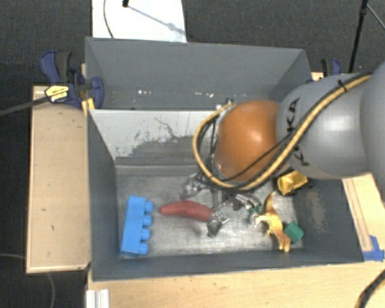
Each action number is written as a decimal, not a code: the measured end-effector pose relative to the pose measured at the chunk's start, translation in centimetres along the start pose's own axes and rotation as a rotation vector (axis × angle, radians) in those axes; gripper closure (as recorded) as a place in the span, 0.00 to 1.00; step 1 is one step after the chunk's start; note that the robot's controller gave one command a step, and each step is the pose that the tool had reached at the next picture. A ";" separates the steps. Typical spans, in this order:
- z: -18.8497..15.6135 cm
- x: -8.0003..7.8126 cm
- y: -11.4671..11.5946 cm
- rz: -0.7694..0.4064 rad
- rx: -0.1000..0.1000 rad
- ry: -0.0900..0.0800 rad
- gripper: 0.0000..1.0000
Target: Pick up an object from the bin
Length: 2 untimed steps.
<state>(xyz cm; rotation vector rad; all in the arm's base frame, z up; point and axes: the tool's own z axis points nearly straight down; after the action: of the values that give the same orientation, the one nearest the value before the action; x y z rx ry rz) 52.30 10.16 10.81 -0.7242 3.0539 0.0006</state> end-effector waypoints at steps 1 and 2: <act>1.9 -2.0 -0.7 0.139 0.000 -0.001 0.00; 2.8 -1.3 0.5 0.018 0.000 0.000 0.00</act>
Offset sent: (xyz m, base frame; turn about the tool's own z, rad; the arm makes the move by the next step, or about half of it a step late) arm -0.0152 0.0195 -0.0381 -0.0849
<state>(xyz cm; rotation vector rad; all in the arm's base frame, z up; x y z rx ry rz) 53.23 11.22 8.01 -0.6975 3.0604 0.0007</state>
